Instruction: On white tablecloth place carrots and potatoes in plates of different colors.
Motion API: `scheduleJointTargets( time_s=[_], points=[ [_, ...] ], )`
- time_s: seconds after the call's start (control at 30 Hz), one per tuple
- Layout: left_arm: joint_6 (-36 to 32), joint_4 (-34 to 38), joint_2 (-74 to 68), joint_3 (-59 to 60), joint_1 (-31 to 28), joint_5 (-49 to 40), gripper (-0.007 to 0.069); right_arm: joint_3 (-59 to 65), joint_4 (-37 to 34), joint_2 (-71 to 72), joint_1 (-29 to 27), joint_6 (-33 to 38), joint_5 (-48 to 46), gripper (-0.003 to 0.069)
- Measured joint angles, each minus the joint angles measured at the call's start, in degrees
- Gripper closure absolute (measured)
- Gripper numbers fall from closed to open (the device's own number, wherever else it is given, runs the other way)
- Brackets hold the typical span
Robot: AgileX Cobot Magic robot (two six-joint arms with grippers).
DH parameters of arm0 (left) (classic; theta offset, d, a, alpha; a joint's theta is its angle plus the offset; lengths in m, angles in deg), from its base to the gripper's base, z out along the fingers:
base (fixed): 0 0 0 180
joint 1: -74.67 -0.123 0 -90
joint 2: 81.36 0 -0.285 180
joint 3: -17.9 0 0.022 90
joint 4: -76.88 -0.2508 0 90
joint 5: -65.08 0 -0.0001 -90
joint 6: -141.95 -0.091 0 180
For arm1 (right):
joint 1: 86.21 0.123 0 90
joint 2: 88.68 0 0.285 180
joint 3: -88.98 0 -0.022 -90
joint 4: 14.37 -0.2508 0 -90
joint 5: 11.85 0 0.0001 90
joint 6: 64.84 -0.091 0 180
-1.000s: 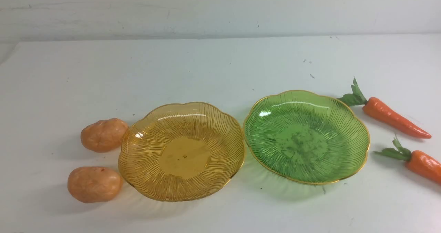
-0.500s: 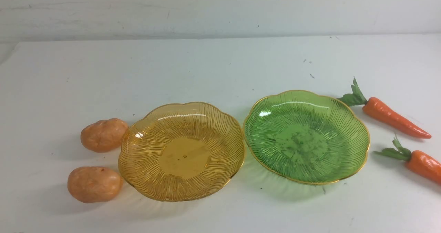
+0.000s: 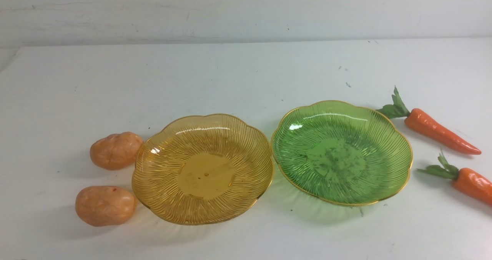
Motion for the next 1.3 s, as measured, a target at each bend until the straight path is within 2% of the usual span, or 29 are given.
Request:
scheduleJointTargets(
  time_s=[0.3,0.37,0.5,0.6,0.7,0.8,0.93,1.1,1.17,1.2,1.3],
  points=[
    [0.0,0.0,0.0,0.0,0.0,0.0,0.0628,0.0,1.8,0.0,0.0,0.0,0.1,0.0674],
    [0.0,0.0,0.0,0.0,0.0,0.0,0.0628,0.0,-0.1,0.0,0.0,-2.5,1.1,0.0674],
    [0.0,0.0,0.0,0.0,0.0,0.0,0.0628,0.0,-14.9,0.0,0.0,-12.9,5.4,0.0674],
    [0.0,0.0,0.0,0.0,0.0,0.0,0.0628,0.0,-30.2,0.0,0.0,-21.7,9.6,0.0674],
    [0.0,0.0,0.0,0.0,0.0,0.0,0.0628,0.1,-40.5,0.0,0.0,-25.5,12.6,0.0674],
    [0.0,0.0,0.0,0.0,0.0,0.0,0.0628,0.1,-45.4,0.0,0.0,-26.6,14.5,0.0674],
    [0.0,0.0,0.0,0.0,0.0,0.0,0.0628,0.1,-46.4,0.0,0.0,-26.1,15.5,0.0674],
    [0.0,0.0,0.0,0.0,0.0,0.0,0.0628,-9.9,-41.5,-0.6,0.0,-14.3,13.4,0.0674],
    [0.0,0.0,0.0,0.0,0.0,0.0,0.0628,-17.5,-36.8,-3.9,0.0,-8.2,9.1,0.0674],
    [0.0,0.0,0.0,0.0,0.0,0.0,0.0628,-22.9,-33.4,-7.8,0.0,-6.1,4.0,0.0674],
    [0.0,0.0,0.0,0.0,0.0,0.0,0.0628,-32.3,-22.9,-18.5,0.0,-5.2,-11.0,0.0674]
  ],
)
